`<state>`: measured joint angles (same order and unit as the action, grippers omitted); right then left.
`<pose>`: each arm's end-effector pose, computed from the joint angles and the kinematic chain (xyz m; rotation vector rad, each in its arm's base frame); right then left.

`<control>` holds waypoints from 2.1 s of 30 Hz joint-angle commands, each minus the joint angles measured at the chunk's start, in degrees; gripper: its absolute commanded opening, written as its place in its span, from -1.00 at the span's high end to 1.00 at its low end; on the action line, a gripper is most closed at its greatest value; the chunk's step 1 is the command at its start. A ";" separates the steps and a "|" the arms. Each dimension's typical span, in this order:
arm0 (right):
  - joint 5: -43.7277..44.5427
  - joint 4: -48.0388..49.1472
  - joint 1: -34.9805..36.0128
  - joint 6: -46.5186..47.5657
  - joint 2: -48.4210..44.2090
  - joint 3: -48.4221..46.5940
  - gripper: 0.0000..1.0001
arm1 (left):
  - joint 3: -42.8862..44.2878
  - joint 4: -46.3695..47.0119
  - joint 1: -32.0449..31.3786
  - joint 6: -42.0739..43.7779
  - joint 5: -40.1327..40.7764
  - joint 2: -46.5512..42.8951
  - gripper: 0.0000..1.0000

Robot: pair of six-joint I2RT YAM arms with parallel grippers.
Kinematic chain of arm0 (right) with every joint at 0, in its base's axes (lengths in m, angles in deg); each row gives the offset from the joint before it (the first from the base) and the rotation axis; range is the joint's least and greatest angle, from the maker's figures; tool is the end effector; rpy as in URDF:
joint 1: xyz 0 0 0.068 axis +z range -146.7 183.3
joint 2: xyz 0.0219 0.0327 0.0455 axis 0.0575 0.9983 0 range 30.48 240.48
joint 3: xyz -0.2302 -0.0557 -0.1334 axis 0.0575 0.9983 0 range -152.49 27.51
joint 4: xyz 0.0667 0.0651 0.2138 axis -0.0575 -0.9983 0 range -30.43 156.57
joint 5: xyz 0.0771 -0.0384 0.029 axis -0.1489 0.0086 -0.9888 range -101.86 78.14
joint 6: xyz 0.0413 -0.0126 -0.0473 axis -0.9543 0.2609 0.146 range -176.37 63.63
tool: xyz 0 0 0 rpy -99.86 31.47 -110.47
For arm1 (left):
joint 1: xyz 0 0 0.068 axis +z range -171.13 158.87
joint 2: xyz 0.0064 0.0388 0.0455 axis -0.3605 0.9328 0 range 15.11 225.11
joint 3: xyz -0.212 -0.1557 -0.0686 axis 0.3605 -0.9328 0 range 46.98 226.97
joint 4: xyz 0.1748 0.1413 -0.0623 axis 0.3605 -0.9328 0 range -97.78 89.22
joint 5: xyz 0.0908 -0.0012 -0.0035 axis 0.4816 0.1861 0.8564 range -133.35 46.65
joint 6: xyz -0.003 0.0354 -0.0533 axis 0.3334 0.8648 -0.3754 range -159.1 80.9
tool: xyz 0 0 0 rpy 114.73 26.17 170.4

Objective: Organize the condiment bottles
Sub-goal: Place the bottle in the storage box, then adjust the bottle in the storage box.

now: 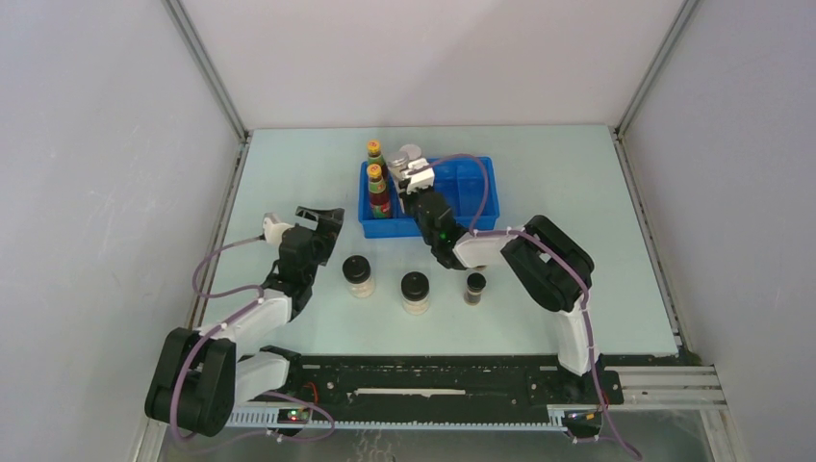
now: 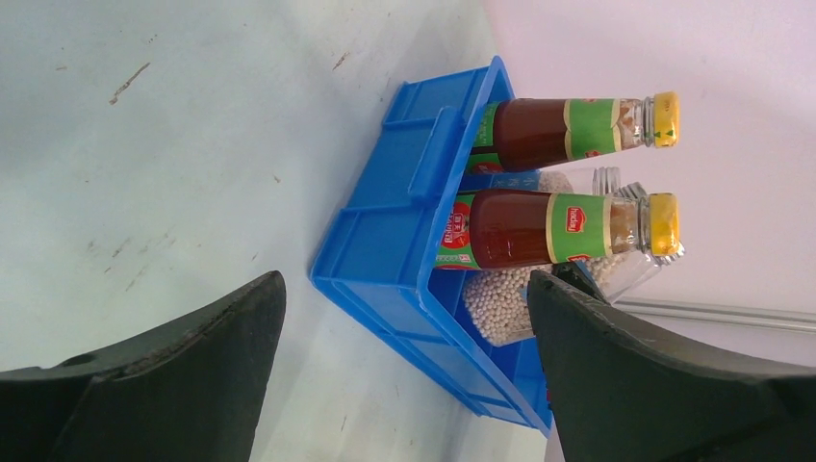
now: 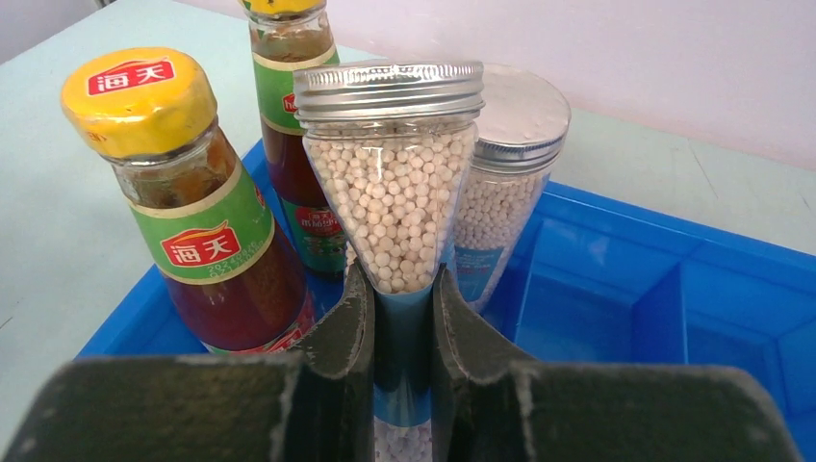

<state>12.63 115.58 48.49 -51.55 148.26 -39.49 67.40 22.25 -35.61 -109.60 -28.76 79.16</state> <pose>0.3273 0.3004 0.2142 -0.3640 1.5608 0.2053 0.2121 -0.0418 0.2024 -1.0866 1.6685 -0.7405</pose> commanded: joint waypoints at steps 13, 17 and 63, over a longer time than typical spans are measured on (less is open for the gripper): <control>7.49 2.98 3.30 0.60 0.35 -0.58 0.25 | 1.97 0.18 -0.29 0.98 1.10 -3.44 -1.00; 8.91 1.23 3.94 -0.16 -0.18 -0.57 -0.17 | 1.81 -0.11 -0.29 0.89 1.06 -4.04 -1.00; -27.87 -48.61 -7.92 -5.33 -11.40 -21.22 -0.50 | 5.33 -6.87 -1.99 4.87 1.12 -9.97 -1.00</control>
<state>-3.72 76.35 41.84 -56.44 134.73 -56.15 68.65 14.73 -37.31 -106.54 -27.52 69.02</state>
